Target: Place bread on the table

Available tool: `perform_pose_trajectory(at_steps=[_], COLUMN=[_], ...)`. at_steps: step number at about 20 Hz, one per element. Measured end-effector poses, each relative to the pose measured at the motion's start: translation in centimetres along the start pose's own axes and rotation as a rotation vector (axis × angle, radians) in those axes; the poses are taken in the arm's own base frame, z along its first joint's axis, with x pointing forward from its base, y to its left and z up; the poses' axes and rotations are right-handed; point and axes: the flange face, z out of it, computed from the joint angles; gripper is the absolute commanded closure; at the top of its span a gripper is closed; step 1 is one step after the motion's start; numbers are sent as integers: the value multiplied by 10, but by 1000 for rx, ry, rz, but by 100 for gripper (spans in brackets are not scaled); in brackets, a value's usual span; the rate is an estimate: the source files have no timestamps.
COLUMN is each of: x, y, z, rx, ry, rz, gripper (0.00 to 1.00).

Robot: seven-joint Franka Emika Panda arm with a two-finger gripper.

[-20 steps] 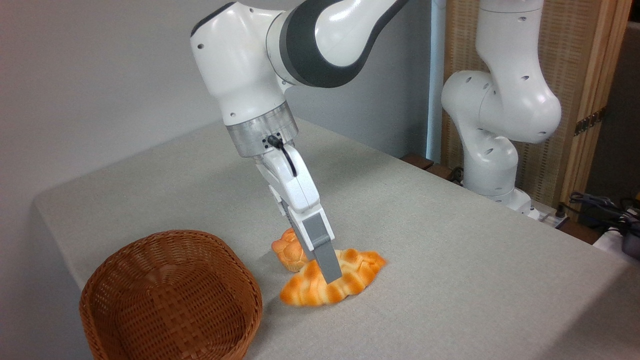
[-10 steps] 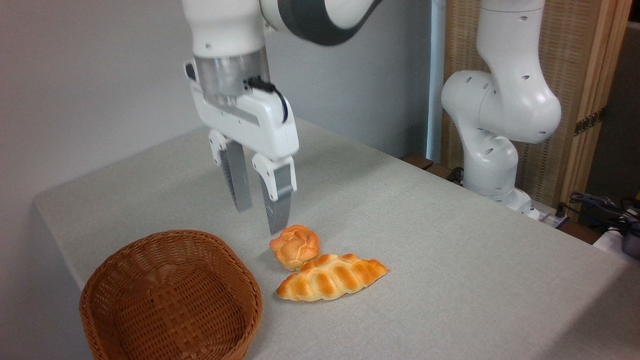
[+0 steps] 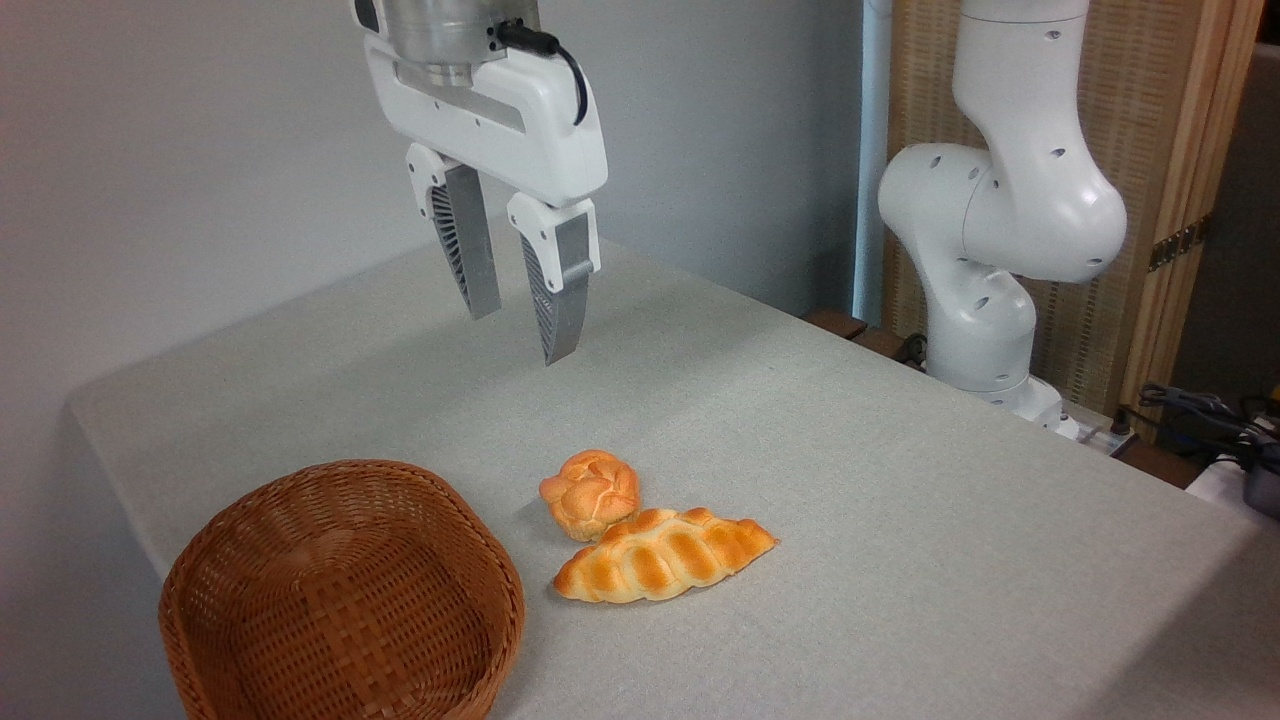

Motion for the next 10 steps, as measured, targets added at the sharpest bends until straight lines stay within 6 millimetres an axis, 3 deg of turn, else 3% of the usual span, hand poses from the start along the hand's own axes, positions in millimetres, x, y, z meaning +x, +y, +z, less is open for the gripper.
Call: perform_pose_trajectory(at_steps=[3,10], x=[-1,-5], y=[-3,-16], z=[-9,-8], rx=[2,7], ry=[3,-6], rz=[-5,-21], gripper=[0,0])
